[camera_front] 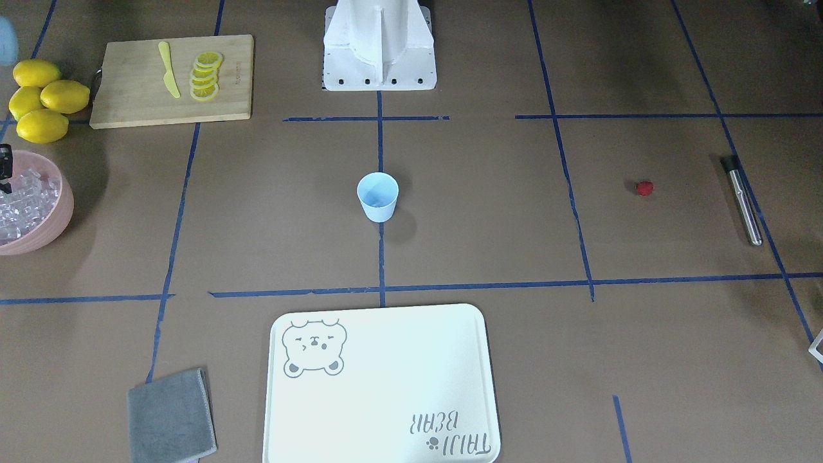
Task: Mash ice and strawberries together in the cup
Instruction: 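Lower the right gripper into the bowl and grasp another ice cube, then carry the ice cube with the right gripper to the cup and drop it in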
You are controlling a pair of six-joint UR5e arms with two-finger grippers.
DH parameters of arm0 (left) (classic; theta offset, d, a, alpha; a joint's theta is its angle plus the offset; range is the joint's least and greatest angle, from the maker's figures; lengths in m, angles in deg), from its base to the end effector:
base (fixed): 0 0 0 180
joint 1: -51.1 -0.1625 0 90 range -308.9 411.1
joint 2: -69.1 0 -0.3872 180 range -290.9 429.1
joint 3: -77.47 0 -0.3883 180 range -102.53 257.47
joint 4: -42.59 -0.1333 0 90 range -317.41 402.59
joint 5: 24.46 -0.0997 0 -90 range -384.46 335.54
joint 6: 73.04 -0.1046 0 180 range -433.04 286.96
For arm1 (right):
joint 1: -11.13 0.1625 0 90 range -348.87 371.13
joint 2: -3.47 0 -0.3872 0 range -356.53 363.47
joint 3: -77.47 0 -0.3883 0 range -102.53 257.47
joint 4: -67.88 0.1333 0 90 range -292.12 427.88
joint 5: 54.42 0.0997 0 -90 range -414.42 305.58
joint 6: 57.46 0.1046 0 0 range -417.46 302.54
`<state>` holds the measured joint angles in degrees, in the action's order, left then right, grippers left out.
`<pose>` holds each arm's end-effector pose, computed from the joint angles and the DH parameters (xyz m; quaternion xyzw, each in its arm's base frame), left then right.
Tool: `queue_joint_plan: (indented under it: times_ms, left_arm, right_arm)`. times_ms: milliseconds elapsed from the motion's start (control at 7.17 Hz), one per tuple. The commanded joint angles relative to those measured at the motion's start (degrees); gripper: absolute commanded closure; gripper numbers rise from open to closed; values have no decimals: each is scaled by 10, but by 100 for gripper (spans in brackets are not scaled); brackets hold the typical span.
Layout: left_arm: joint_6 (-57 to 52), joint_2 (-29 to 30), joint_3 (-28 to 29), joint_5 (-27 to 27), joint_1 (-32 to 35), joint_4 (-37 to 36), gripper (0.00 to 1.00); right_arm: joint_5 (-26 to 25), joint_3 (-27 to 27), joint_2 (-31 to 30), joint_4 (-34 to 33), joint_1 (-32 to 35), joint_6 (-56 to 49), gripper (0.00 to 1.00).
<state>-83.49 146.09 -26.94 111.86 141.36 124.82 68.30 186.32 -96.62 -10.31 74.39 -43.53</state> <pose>-0.0594 -0.3918 0.6131 -0.0142 0.3957 0.0598 0.9163 -0.1295 -0.4277 0.5319 0.0643 -0.3194 -0.1553 0.9326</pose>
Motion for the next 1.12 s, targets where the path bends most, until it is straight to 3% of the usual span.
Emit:
queue_joint_plan:
  times_ms: [0,139,418,697,976]
  left_arm:
    - [0,-1,0,0,0,0,0]
    - [0,0,0,0,-1,0,0]
    - [2,0,0,0,-1,0,0]
    - [3,0,1,0,-1,0,0]
    - [4,0,3,0,-1,0,0]
  right_arm:
    - [34,86,31,-81,-4,126,100]
    - [58,111,58,-80,-40,224,100]
    - [49,117,158,-81,-119,468,100]
    - [-10,103,266,-83,-225,713,100]
    - [-71,8,397,-82,-284,878,100]
